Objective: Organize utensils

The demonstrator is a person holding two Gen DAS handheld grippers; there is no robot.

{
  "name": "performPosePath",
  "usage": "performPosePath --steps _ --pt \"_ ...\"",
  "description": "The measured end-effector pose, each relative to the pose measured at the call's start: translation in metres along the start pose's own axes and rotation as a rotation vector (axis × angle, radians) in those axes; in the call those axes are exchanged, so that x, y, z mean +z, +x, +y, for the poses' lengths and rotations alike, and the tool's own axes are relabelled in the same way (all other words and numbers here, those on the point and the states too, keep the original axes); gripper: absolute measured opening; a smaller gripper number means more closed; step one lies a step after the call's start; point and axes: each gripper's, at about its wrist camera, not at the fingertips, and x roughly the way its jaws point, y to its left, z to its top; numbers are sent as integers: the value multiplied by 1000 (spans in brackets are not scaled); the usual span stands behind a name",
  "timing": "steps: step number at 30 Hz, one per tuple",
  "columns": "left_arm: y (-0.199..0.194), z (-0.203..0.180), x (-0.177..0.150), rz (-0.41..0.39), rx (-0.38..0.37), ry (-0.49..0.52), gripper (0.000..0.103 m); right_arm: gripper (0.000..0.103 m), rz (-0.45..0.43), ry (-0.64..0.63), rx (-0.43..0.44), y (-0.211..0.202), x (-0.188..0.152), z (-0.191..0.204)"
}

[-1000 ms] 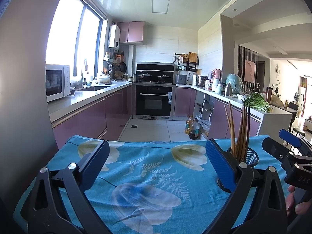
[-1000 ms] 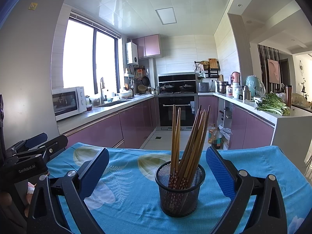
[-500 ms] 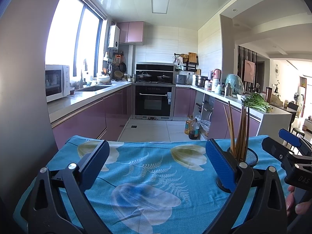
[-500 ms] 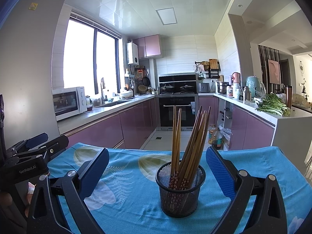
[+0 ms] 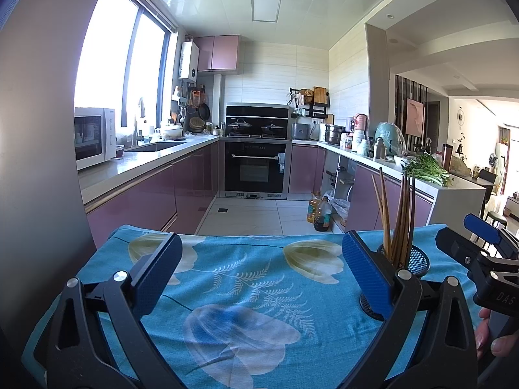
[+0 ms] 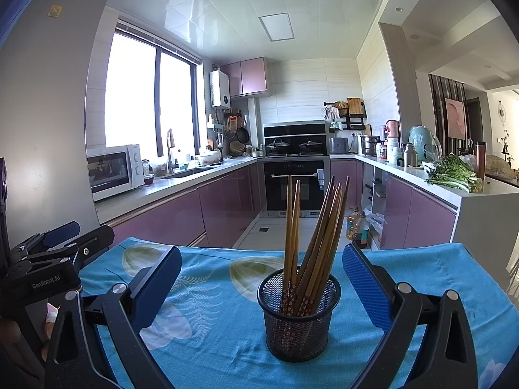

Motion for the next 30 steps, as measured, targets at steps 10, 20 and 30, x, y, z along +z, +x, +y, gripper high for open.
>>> performPosePath --steps 10,20,30 --pt "0 0 0 1 1 2 97 96 1 0 0 0 0 -1" --pt "0 0 0 2 0 1 97 96 -1 0 2 1 -1 -1" --pt "1 -1 0 4 0 2 97 96 0 0 2 1 -2 -2"
